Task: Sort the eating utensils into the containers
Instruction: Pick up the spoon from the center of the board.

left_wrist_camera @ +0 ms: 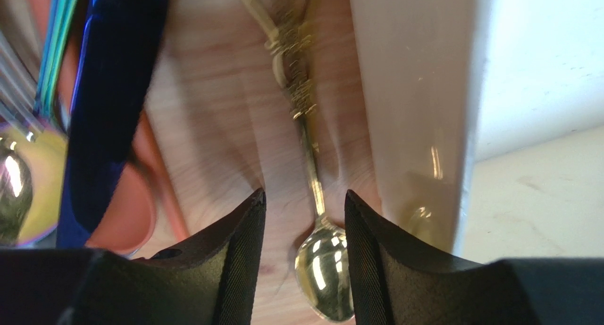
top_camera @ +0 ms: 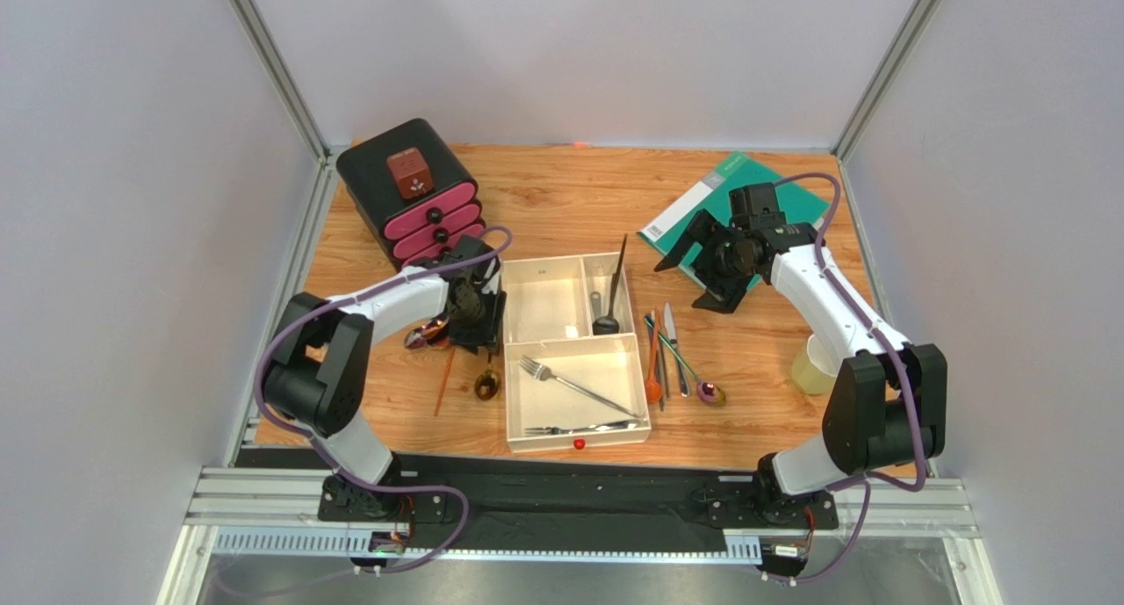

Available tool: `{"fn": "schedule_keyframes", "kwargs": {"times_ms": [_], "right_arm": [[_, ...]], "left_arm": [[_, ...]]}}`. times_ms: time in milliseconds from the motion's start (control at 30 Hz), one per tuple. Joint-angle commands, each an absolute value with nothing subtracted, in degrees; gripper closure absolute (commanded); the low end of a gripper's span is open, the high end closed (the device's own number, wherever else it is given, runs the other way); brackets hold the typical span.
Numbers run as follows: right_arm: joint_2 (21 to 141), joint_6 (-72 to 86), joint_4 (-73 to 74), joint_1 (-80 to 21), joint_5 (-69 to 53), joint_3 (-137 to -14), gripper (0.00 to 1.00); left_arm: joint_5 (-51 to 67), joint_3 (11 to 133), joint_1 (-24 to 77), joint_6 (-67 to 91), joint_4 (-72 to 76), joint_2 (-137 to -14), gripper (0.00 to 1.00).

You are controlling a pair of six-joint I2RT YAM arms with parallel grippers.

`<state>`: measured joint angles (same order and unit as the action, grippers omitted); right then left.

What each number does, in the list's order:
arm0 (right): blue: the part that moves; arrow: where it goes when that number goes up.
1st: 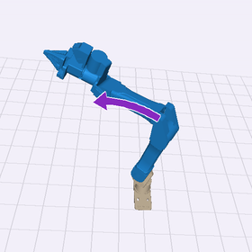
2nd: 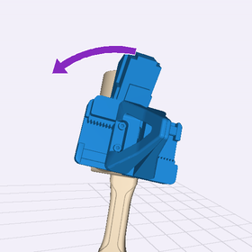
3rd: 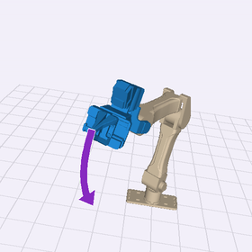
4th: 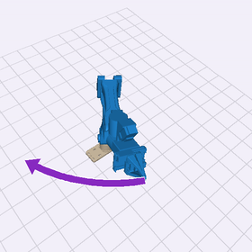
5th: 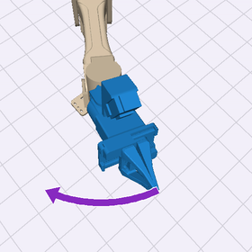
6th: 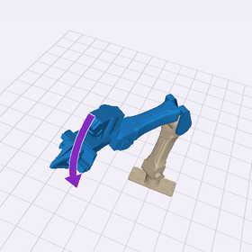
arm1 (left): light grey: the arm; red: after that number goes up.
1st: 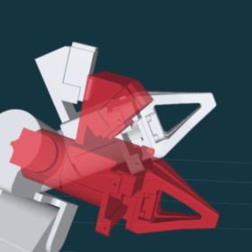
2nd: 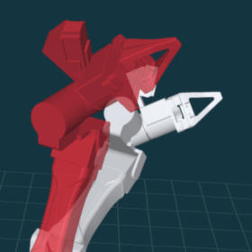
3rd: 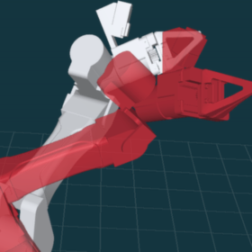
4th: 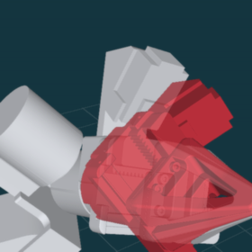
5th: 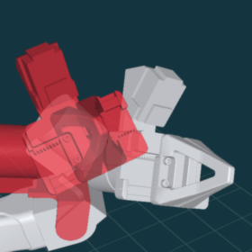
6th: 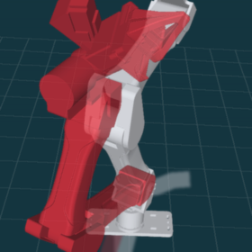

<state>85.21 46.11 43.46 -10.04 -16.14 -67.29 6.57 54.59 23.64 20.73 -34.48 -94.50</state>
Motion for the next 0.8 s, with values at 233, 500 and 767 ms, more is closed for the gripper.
{"fn": "schedule_keyframes", "kwargs": {"times_ms": [233, 500, 767], "right_arm": [[83.7, 46.9, 41.4, -10.0, -16.4, -66.8, 0.00], [82.9, 46.8, 41.3, -9.9, -16.4, -67.0, 0.00], [83.5, 46.0, 41.1, -9.8, -17.8, -68.7, 0.00]], "left_arm": [[1.3, 58.4, 28.2, 22.9, -34.4, -98.5, 0.57], [-3.1, 62.1, 28.2, 24.8, -42.1, -100.1, 0.67], [-4.7, 64.2, 28.3, 25.5, -45.3, -103.3, 0.74]]}}
